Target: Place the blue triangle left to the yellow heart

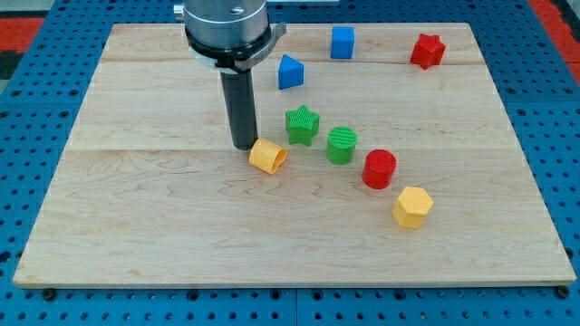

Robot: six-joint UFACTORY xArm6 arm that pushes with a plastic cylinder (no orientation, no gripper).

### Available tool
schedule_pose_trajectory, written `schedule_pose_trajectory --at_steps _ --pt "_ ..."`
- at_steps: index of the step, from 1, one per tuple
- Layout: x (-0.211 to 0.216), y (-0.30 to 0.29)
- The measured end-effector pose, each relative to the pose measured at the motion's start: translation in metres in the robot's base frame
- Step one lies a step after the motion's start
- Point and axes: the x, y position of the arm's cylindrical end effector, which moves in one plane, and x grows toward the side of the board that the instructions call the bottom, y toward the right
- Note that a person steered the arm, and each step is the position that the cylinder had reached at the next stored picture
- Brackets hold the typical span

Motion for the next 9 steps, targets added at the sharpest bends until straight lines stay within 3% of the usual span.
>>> schedule_pose_trajectory --at_steps 2,4,5,7,9 --pt "-0.103 0.012" --pt "-0.144 0.055" --pt "-0.191 0.086" --pt "-0.199 0.129" --pt "-0.159 0.102"
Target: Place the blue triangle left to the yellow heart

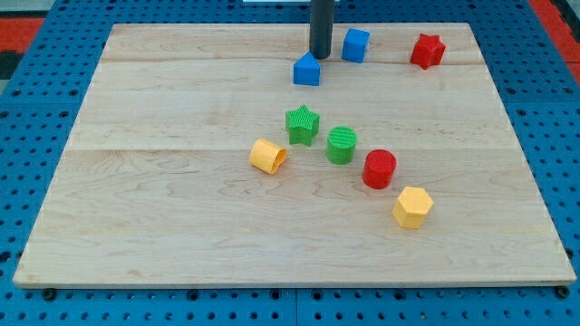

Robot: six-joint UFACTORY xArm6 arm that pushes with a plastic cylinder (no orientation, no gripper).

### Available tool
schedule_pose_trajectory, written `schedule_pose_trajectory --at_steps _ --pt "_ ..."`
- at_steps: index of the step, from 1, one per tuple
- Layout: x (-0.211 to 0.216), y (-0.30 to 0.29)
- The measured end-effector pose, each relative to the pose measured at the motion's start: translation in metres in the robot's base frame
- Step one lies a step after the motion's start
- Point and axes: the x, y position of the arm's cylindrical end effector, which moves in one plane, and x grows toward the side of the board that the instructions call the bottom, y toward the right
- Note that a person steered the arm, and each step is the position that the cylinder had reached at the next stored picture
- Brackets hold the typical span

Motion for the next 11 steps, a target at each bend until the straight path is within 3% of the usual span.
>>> schedule_pose_trajectory --at_steps 1,3,5,6,7,9,11 --pt "0.015 0.0" --pt "0.046 -0.086" --pt "0.104 -0.15" --pt "0.128 -0.158" --pt "0.098 -0.155" --pt "0.096 -0.079" --pt "0.137 -0.144"
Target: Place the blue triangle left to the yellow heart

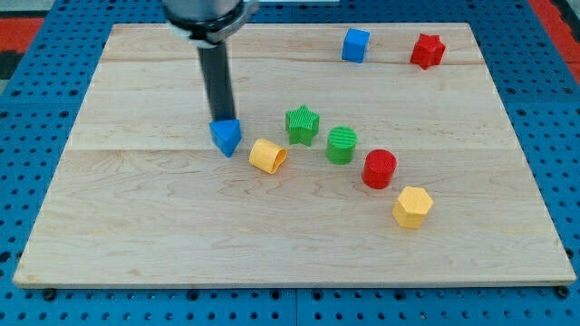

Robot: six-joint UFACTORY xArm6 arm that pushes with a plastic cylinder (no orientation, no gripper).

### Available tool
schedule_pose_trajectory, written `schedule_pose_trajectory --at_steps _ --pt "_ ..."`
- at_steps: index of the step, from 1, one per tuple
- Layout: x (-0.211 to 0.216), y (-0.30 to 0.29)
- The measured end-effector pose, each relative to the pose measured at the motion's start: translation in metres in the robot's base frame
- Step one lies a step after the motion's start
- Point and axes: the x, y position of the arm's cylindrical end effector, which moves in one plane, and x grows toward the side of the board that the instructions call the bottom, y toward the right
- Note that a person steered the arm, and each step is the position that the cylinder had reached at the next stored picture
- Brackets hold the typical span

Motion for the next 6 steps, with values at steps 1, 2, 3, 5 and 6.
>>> schedule_pose_trajectory --at_steps 1,2,3,5,6 --pt "0.035 -0.012" --pt "0.067 -0.018" --pt "0.096 -0.023" --pt "0.037 -0.058" --pt "0.005 -0.047"
